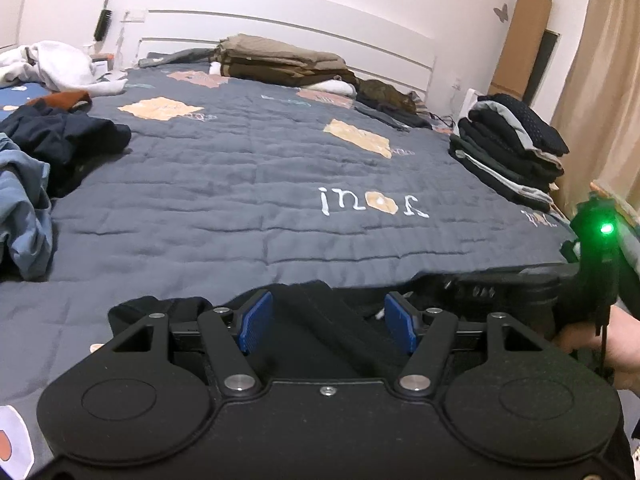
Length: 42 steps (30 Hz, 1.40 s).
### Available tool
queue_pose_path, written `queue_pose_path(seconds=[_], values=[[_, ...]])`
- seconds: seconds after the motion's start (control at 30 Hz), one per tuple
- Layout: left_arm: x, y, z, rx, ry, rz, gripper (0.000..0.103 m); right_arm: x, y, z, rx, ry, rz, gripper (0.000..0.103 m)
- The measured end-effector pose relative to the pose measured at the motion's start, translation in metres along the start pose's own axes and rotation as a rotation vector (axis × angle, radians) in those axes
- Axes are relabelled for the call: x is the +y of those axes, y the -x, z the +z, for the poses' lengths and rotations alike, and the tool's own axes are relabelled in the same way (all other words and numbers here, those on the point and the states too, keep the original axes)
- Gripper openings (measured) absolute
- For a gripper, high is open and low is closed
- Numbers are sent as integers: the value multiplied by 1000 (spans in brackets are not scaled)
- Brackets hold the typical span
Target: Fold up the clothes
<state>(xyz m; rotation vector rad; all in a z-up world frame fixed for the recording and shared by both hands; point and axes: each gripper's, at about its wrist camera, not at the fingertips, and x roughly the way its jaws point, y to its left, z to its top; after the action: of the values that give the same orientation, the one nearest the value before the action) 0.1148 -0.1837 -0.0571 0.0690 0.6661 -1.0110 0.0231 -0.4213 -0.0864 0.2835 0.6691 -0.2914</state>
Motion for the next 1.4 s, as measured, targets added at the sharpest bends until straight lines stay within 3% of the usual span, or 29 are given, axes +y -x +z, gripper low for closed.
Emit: queue_pose_path(seconds=[0.17, 0.23, 0.33, 0.5, 0.63, 0.8, 1.07, 1.4], values=[[4, 3, 2, -17, 17, 15, 62, -1, 13, 11, -174, -32, -59, 5], [5, 1, 2, -12, 23, 17, 61, 0, 5, 13, -158, -30, -65, 6], [6, -1, 0, 5, 16, 21, 61, -3, -13, 12, -66, -37, -83, 9], [3, 1, 1, 2, 13, 4, 62, -15, -1, 25, 3, -118, -29, 14], [-1, 6, 2, -8, 15, -17, 63, -14, 23, 33, 15, -125, 1, 37], [-6, 11, 4, -20, 17, -43, 64, -10, 46, 31, 3, -92, -40, 44], [-22, 20, 1, -23, -9, -96, 66, -31, 114, 14, -101, -179, -101, 50], [-58, 25, -14, 21, -10, -246, 66, -104, 175, -51, -128, -369, -280, 52]])
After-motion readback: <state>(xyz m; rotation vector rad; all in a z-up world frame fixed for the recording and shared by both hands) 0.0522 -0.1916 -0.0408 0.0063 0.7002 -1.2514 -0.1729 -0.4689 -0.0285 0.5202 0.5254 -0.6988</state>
